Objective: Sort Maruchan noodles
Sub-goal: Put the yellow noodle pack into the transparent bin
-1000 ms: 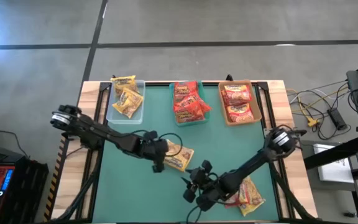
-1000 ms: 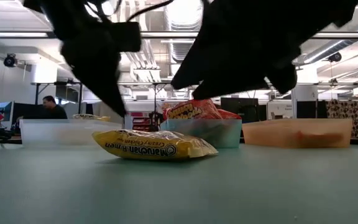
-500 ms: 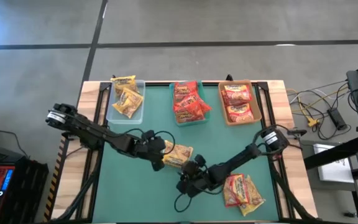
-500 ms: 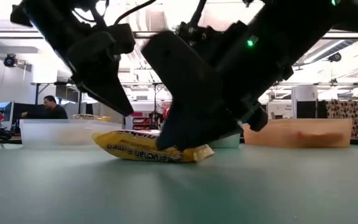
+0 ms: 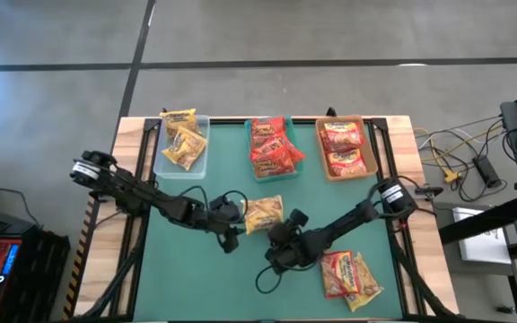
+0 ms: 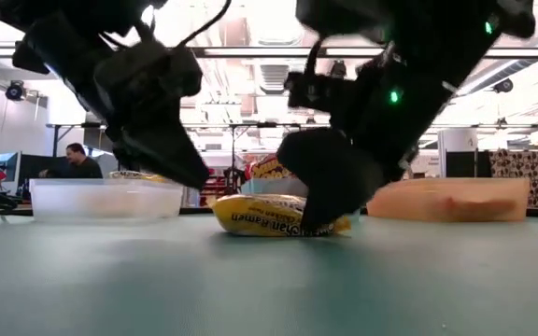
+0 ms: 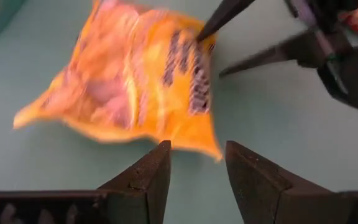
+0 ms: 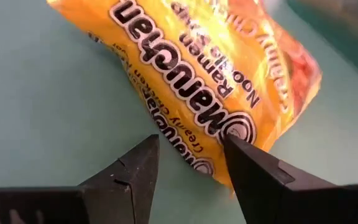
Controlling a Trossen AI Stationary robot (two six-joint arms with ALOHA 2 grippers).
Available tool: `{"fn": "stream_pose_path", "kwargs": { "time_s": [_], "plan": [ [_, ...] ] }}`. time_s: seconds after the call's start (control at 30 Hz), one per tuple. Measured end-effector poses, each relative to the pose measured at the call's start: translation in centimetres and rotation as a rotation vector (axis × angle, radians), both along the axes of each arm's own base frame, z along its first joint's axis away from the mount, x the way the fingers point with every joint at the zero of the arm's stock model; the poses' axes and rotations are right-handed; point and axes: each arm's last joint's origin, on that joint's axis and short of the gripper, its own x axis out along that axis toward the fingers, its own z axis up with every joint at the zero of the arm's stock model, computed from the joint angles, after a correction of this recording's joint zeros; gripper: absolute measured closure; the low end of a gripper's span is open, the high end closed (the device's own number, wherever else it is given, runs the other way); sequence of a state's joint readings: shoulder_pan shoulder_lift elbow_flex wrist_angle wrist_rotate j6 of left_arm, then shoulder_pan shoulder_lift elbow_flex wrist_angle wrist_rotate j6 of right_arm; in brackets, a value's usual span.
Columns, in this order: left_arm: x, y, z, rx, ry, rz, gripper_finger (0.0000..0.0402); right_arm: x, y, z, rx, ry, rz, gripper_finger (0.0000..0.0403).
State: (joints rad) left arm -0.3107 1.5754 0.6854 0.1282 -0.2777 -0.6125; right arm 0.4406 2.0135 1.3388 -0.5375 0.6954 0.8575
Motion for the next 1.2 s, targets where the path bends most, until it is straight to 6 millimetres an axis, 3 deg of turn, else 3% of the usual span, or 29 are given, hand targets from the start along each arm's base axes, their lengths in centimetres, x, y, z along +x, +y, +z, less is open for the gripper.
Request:
{"fn": "stream_pose_path", "kwargs": {
  "time_s": [0.13,0.27,0.6,0.77,1.0,1.2],
  "plan": [
    [0.8,0.0,1.0,0.100,-0.077,-0.056,0.0265,0.1,1.4,1.6,-0.016,0.013,0.130,0.0229],
    [1.6,1.4,0.9,0.244,-0.074,0.041,0.0265,-0.2,2.7,2.6,-0.012,-0.010,0.177,0.0230],
    [2.9,4.0,-2.0,0.239,-0.025,0.139,0.0281,-1.6,3.2,2.4,0.124,-0.098,-0.079,0.0230],
    [2.7,3.6,-2.6,0.186,-0.009,0.112,0.0291,-3.5,3.1,2.6,0.074,-0.044,-0.180,0.0229],
    [2.5,2.5,-3.4,0.139,0.012,0.090,0.0303,-4.3,2.7,3.0,0.087,-0.034,-0.272,0.0229],
    [1.7,1.1,-3.8,0.128,0.050,0.049,0.0304,-5.8,1.3,3.6,0.052,0.151,-0.332,0.0226]
  ]
}}
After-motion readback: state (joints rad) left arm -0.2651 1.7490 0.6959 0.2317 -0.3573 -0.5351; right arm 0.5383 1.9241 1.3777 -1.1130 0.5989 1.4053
